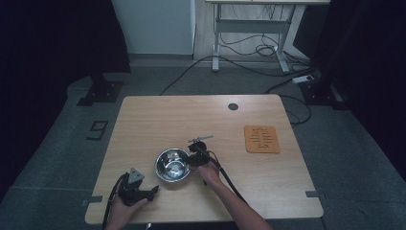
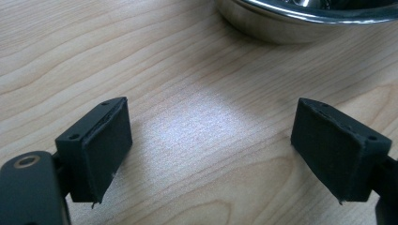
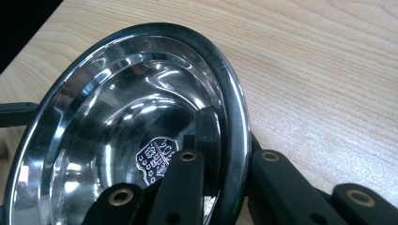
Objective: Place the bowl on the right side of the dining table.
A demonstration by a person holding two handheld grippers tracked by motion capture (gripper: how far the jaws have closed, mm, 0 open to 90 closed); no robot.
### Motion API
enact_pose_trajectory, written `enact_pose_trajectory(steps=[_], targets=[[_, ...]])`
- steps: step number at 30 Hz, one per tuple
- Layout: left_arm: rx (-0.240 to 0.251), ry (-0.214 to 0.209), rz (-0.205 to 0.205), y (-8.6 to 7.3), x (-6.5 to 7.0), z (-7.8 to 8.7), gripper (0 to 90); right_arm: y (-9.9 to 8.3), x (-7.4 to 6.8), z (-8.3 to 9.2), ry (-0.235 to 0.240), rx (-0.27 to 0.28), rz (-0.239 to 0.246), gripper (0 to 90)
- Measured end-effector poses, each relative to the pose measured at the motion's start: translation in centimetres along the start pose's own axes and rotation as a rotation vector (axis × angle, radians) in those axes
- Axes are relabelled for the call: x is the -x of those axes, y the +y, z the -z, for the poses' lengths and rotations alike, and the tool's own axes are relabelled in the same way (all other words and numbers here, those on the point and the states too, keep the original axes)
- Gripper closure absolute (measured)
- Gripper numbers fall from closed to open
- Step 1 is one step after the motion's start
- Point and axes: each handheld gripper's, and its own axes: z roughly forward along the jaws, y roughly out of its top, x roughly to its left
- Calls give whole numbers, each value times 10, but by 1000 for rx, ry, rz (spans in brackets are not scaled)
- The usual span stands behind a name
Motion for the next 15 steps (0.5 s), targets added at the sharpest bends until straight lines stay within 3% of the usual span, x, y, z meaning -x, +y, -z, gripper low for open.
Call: enact_pose_trajectory(steps=[15], targets=[[0,0,0,0,0,0,124,1,12,20,34,61,-66,854]])
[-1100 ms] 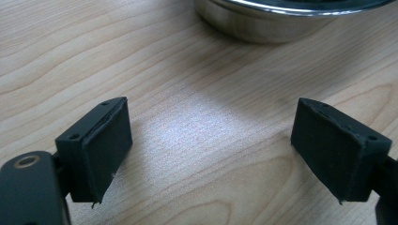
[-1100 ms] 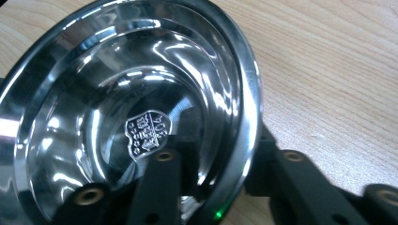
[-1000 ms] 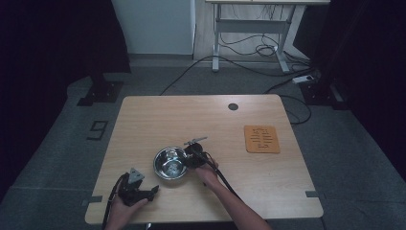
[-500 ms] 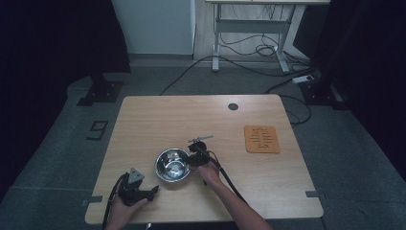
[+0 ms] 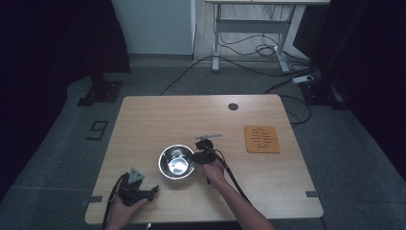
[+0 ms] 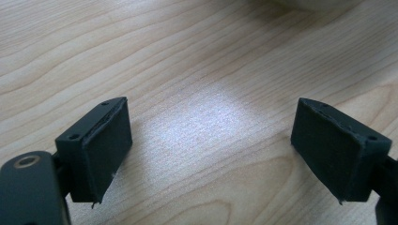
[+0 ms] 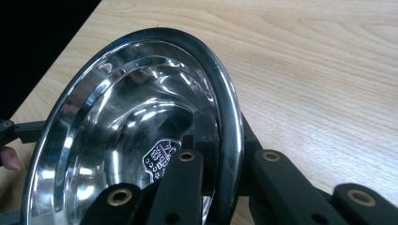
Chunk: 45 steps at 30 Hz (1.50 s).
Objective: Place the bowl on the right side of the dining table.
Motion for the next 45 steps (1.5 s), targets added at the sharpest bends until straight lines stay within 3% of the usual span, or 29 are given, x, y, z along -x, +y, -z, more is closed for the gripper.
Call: enact_pose_trajectory(steps=[45], targets=[[-1,0,-1,0,0,0,124,-14,40,55,20,120,-76,854]])
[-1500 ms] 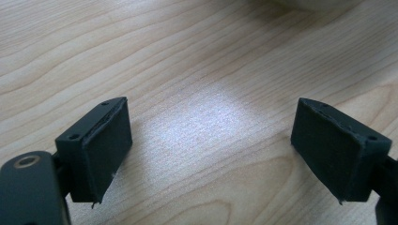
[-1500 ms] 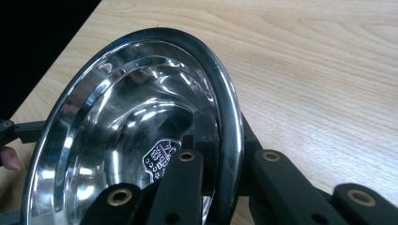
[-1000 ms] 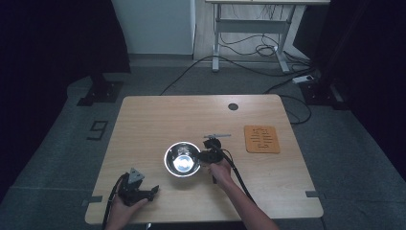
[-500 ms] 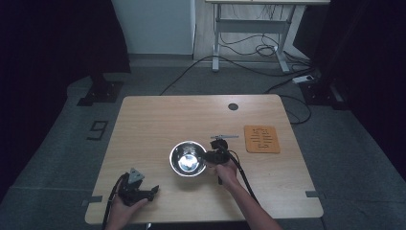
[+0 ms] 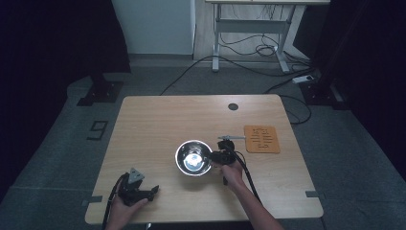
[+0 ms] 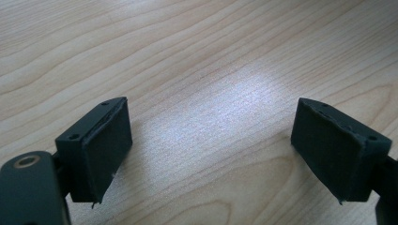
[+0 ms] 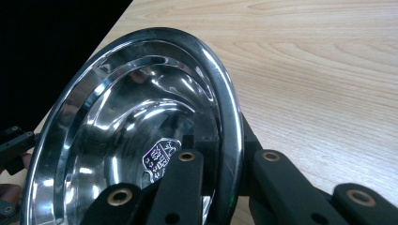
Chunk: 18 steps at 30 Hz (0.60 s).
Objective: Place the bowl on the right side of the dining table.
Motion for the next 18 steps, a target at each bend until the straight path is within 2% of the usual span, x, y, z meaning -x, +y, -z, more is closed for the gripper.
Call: enact_pose_trajectory(steps=[18], targets=[[0,0,0,0,0,0,124,-3,18,20,-18,35,-13,854]])
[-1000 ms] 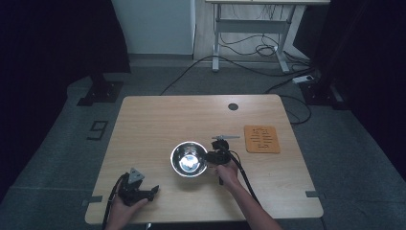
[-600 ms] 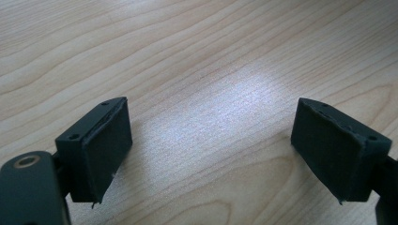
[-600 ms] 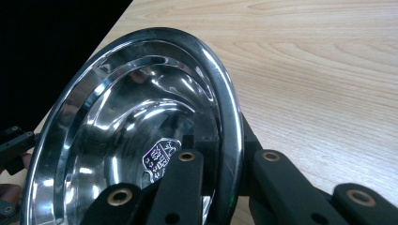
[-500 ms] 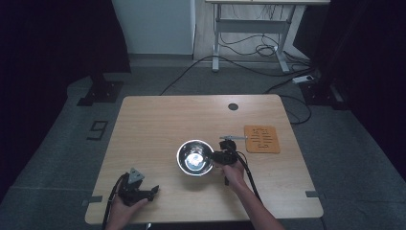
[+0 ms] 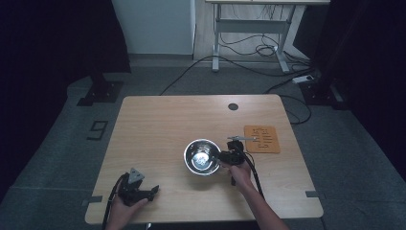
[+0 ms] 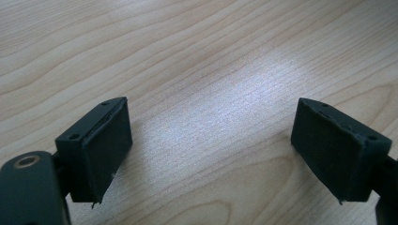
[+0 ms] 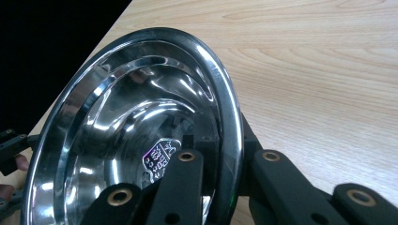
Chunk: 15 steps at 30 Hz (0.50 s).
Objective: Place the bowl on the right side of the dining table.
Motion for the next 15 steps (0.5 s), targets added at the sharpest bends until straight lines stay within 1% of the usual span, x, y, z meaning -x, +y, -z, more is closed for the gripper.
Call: enact_pose_trajectory(steps=[3,9,11,14,15], targets=[[0,0,0,0,0,0,124,0,3,4,-7,5,4,854],[0,0,0,0,0,0,124,2,9,8,-12,19,-5,854],[0,0,0,0,0,0,124,3,13,11,-9,28,-16,854],[0,0,0,0,0,0,124,5,14,12,-9,35,-23,854],[0,0,0,0,0,0,124,7,17,14,-11,45,-29,854]])
